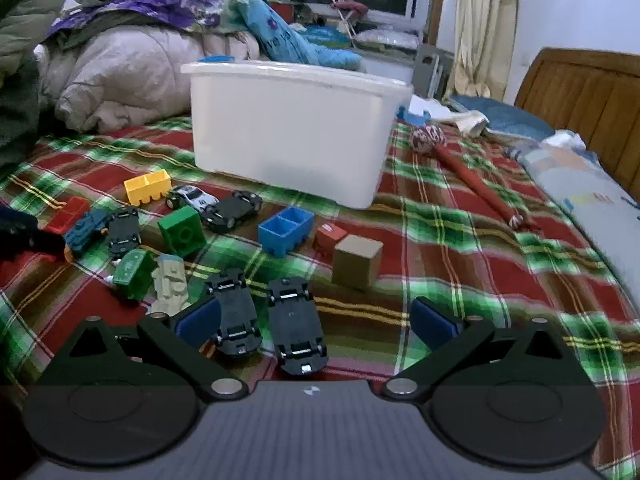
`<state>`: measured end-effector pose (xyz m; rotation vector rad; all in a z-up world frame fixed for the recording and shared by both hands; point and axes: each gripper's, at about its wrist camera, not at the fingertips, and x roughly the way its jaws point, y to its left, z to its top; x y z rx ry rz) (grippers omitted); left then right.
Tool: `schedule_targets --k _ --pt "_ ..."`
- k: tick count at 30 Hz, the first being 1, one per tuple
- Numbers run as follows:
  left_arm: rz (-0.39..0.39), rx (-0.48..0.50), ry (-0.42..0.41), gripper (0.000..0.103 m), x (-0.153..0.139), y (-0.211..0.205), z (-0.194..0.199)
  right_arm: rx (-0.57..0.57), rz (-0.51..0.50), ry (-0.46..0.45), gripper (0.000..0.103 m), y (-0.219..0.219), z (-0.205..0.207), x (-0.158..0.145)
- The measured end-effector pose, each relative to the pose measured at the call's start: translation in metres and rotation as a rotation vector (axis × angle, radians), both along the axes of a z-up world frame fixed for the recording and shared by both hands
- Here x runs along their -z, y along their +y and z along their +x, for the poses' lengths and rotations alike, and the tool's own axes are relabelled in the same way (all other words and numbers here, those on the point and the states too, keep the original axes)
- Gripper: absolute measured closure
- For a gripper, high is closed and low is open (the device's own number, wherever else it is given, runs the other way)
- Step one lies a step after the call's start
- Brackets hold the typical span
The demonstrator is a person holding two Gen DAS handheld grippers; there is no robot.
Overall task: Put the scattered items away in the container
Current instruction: 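Grasp the red building block with the left gripper while the right gripper grasps the black toy car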
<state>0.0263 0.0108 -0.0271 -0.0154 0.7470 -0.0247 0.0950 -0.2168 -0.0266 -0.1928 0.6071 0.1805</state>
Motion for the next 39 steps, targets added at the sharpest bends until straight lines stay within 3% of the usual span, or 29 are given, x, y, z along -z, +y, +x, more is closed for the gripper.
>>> schedule_targets --k 2,4,8,11,13,20,25,31,39 --pt "0.053 0.004 -0.015 0.036 -0.001 -0.005 0.000 0.010 0.001 0.008 0.000 -0.002 0.002 0.000" --pt "0.012 0.016 -0.040 0.035 -0.005 -0.001 -0.001 0.015 0.011 0.017 0.000 -0.004 0.005 0.000" --pt "0.001 0.030 -0.038 0.032 -0.004 0.000 0.000 0.013 0.020 0.022 0.001 -0.008 0.007 0.000" --pt "-0.001 0.030 -0.027 0.032 -0.001 -0.001 0.001 0.009 0.016 0.032 0.012 -0.009 0.007 0.003" --pt "0.002 0.020 -0.023 0.037 0.001 0.000 0.002 0.006 -0.008 0.014 0.018 -0.008 0.007 0.003" --pt "-0.031 0.024 0.004 0.039 0.009 0.002 0.007 -0.002 -0.009 0.047 0.014 -0.013 0.015 0.005" --pt "-0.026 0.003 0.005 0.052 0.008 0.009 0.005 -0.019 -0.001 0.065 0.025 -0.014 0.013 0.009" --pt "-0.038 0.054 0.034 0.054 0.011 0.007 0.004 -0.031 0.022 0.108 0.028 -0.015 0.015 0.014" --pt "-0.098 0.021 0.033 0.056 0.006 0.026 0.005 -0.073 0.010 0.131 0.033 -0.007 0.014 0.019"
